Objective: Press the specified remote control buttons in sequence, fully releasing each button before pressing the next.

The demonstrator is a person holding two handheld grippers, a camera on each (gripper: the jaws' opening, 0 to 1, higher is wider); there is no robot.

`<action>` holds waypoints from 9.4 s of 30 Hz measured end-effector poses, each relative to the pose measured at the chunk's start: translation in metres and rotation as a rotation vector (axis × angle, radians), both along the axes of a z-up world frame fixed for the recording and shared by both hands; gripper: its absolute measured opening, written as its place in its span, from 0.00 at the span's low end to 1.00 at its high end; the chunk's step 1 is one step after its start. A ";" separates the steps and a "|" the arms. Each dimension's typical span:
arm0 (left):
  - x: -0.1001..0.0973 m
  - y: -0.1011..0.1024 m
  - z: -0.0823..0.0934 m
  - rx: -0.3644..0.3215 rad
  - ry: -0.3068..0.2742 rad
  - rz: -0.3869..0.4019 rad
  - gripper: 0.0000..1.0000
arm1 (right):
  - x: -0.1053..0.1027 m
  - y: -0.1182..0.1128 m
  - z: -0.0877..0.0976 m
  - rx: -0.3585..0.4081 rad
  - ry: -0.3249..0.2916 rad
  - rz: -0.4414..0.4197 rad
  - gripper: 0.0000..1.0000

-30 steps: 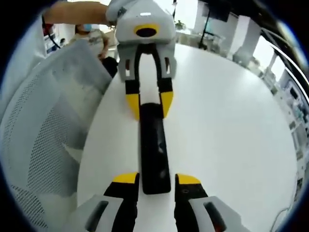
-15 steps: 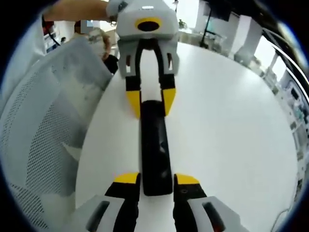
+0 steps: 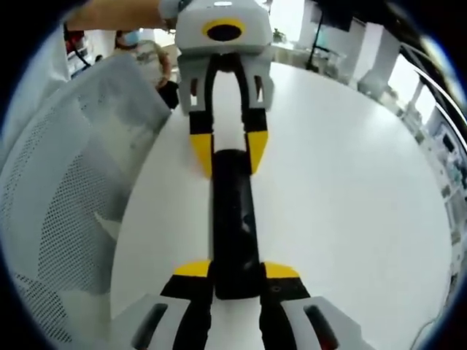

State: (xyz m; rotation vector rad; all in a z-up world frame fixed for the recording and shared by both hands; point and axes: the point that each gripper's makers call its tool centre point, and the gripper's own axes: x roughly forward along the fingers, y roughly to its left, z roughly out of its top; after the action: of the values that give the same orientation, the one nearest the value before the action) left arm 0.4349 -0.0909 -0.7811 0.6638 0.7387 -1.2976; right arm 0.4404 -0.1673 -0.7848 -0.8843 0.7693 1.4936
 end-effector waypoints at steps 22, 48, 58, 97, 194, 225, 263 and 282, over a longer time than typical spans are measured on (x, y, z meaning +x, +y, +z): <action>0.002 0.000 0.000 -0.014 0.003 -0.011 0.23 | 0.001 0.000 0.000 0.024 -0.007 -0.007 0.19; 0.046 0.006 0.035 0.000 -0.113 -0.026 0.23 | 0.044 0.005 0.038 0.068 -0.176 -0.059 0.19; 0.084 0.008 0.052 0.000 -0.192 -0.030 0.24 | 0.083 0.008 0.053 0.087 -0.260 -0.072 0.19; 0.172 0.019 0.013 0.110 -0.138 -0.060 0.24 | 0.169 0.020 0.009 0.119 -0.220 -0.128 0.20; 0.177 0.027 0.005 -0.014 -0.071 0.041 0.34 | 0.170 0.019 0.008 0.179 -0.046 -0.187 0.27; 0.167 0.045 0.021 -0.256 -0.120 0.448 0.55 | 0.173 0.009 0.034 0.471 -0.055 -0.560 0.40; 0.122 0.067 0.025 -0.316 -0.186 0.801 0.70 | 0.131 -0.022 0.048 0.537 -0.109 -0.858 0.48; 0.086 0.062 0.042 -0.352 -0.202 0.822 0.72 | 0.096 -0.039 0.053 0.511 -0.082 -0.925 0.46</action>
State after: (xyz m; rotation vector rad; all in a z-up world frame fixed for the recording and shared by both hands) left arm 0.5206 -0.0289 -0.7392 0.1541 0.5089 -0.5640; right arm 0.5365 -0.2066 -0.7322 -0.1341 0.5663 0.7490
